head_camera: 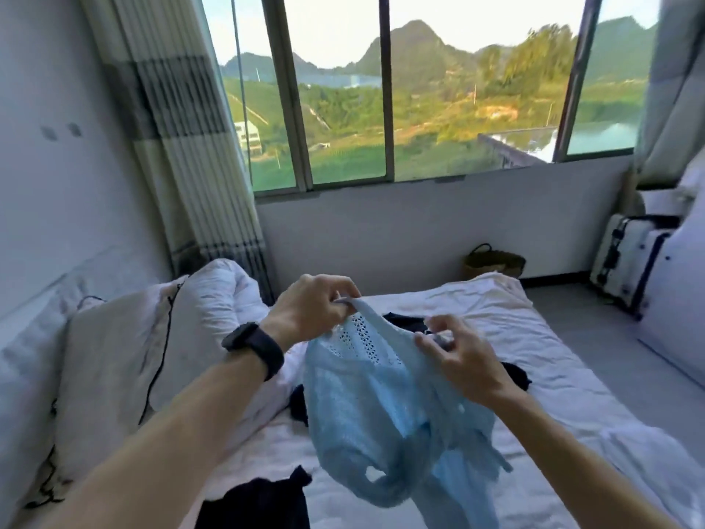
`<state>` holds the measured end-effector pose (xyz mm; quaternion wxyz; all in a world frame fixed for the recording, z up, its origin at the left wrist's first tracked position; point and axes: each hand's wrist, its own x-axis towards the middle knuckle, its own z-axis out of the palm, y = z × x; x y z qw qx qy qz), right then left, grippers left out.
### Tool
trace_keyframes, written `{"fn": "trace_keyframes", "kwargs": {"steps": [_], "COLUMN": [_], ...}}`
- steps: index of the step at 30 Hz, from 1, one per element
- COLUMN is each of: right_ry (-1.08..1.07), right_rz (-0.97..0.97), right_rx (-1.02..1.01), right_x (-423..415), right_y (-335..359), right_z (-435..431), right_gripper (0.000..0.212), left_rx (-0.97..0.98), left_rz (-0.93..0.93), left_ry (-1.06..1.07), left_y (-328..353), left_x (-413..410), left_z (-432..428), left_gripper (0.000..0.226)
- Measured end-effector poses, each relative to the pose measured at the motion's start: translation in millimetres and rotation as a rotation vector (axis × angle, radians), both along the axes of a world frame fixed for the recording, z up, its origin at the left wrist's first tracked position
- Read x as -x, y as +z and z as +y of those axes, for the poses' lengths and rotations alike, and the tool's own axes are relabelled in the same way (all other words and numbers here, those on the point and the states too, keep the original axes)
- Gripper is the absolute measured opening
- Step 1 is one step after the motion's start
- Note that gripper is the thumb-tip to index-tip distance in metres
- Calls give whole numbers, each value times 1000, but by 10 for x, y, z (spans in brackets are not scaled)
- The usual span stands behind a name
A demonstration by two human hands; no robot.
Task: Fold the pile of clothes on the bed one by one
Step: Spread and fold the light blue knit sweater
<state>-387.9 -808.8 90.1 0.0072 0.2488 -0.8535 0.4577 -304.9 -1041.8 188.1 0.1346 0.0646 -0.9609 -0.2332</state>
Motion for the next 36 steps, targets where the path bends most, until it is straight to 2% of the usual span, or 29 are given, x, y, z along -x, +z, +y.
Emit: {"fn": "trace_keyframes", "kwargs": {"steps": [2,3,7,10,13,15,18,22,24,27,29,31,32,33,34,36], "right_ry": [65,49,-153,-214,-238,-235,-201,-187,-211,-239,-173,-66,-34,-9,15,26], "right_rz": [88,156,452,538,432,351,325,274,207,87,71,64,57,31,12,-22], "right_rx": [-39,-69,-116,-307,-477,-492,-406,-379,-399,-387,-340,-345,-360,-340,-304,-222], "right_x": [-121,-140,-12,145,281,291,191,-9,-43,-67,-119,-219,-272,-315,-332,-355], "right_y": [224,331,766,913,941,945,909,863,840,788,775,773,755,738,711,730], "right_z": [-57,-99,-109,79,266,330,274,72,24,9,-6,-50,-85,-120,-152,-213], "right_gripper": [55,55,11,13,17,14,13,18,19,16,22,34,35,30,21,6], "left_rx": [85,160,576,750,761,682,608,581,493,282,-108,-604,-762,-849,-834,-630], "left_rz": [69,102,249,349,325,245,142,9,-91,-317,-297,-172,-107,-42,8,100], "left_ry": [-28,-39,-48,-17,124,212,293,360,380,491,461,418,402,367,321,244], "left_y": [272,392,699,707,601,510,297,-151,-345,-660,-760,-699,-609,-518,-432,-237], "left_x": [128,171,200,100,-73,-191,-336,-502,-603,-725,-743,-725,-702,-668,-614,-524], "left_z": [318,459,642,316,-164,-445,-712,-975,-1101,-1271,-1246,-1027,-908,-810,-746,-690], "left_gripper": [18,18,15,10,4,10,17,14,14,36,40,29,26,25,25,25]}}
